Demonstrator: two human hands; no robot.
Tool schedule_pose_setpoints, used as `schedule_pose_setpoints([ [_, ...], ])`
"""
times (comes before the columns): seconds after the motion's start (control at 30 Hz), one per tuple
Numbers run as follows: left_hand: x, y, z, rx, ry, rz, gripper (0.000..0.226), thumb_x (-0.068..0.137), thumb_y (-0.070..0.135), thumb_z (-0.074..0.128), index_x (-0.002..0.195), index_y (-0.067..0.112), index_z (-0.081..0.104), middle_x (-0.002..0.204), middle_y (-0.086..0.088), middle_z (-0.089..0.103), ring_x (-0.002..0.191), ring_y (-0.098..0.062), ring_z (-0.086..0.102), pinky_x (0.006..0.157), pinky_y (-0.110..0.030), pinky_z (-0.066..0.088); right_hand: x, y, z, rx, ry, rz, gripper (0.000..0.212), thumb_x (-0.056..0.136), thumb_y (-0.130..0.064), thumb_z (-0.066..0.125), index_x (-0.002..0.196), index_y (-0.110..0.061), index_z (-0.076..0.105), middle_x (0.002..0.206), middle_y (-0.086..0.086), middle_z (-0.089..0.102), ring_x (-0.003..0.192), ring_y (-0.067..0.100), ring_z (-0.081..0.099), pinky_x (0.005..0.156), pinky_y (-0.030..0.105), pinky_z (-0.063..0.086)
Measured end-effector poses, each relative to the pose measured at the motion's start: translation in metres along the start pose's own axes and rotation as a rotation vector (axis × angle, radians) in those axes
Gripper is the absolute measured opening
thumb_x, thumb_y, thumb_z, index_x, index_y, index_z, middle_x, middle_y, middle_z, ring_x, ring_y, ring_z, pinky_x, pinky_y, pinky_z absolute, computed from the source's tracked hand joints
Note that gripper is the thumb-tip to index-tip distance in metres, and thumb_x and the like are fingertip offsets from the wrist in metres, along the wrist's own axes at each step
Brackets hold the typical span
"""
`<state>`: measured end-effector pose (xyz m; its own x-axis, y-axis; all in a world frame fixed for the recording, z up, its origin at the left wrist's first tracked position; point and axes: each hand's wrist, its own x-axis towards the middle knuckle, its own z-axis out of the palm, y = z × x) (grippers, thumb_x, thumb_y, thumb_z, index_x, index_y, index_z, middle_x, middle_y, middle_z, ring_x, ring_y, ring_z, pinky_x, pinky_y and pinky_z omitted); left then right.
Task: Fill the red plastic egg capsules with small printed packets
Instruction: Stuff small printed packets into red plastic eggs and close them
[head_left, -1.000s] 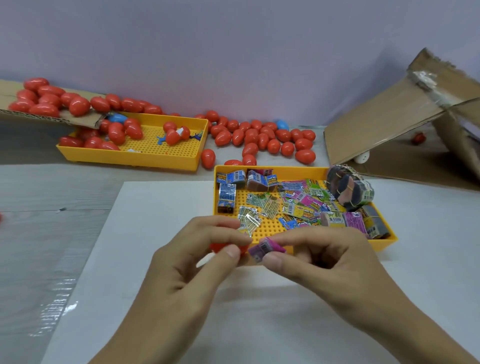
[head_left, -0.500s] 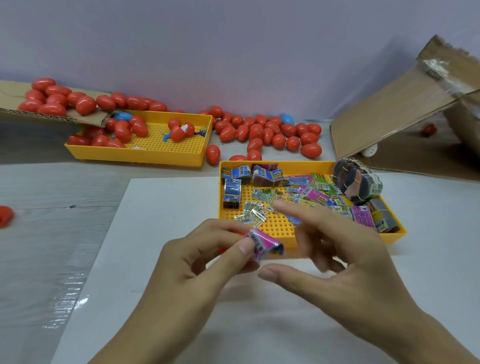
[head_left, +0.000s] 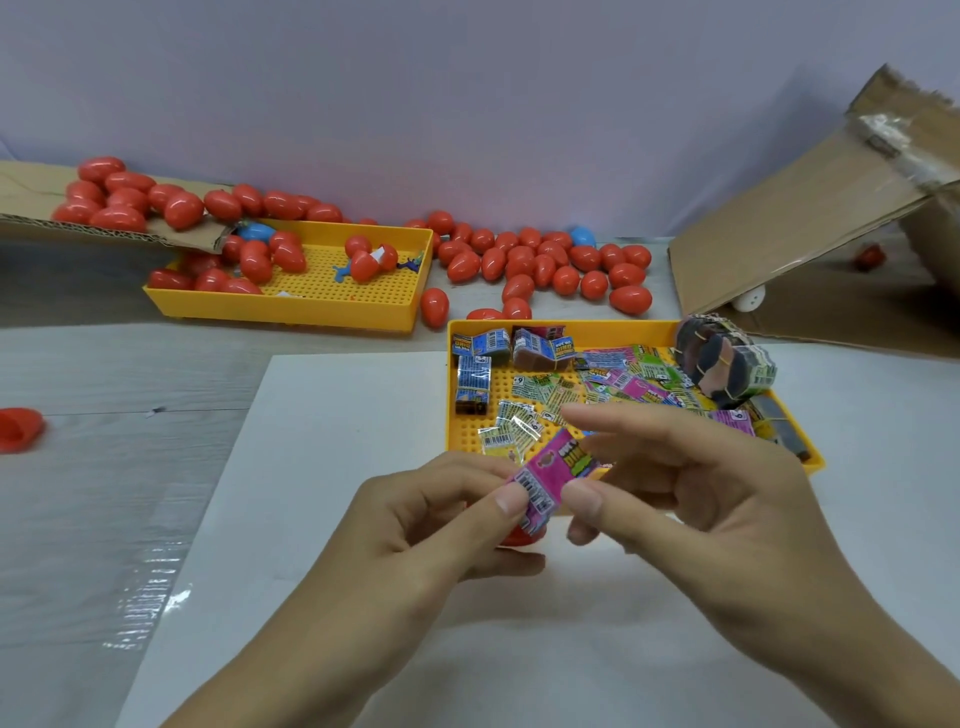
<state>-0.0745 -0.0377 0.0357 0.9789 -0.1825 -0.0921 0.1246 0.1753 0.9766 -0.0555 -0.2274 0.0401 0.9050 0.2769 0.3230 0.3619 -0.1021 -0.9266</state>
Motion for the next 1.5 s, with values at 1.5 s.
schedule_pose_setpoints([
  [1.5, -0.005, -0.005, 0.002, 0.217, 0.084, 0.258, 0.022, 0.069, 0.038, 0.074, 0.071, 0.017, 0.081, 0.1, 0.001, 0.071, 0.098, -0.018, 0.069, 0.07, -0.019, 0.056, -0.005, 0.0, 0.005, -0.392, -0.024, -0.17, 0.047, 0.071, -0.039, 0.081, 0.116, -0.029, 0.071, 0.11, -0.013, 0.064, 0.096, 0.01, 0.062, 0.069, 0.015, 0.046],
])
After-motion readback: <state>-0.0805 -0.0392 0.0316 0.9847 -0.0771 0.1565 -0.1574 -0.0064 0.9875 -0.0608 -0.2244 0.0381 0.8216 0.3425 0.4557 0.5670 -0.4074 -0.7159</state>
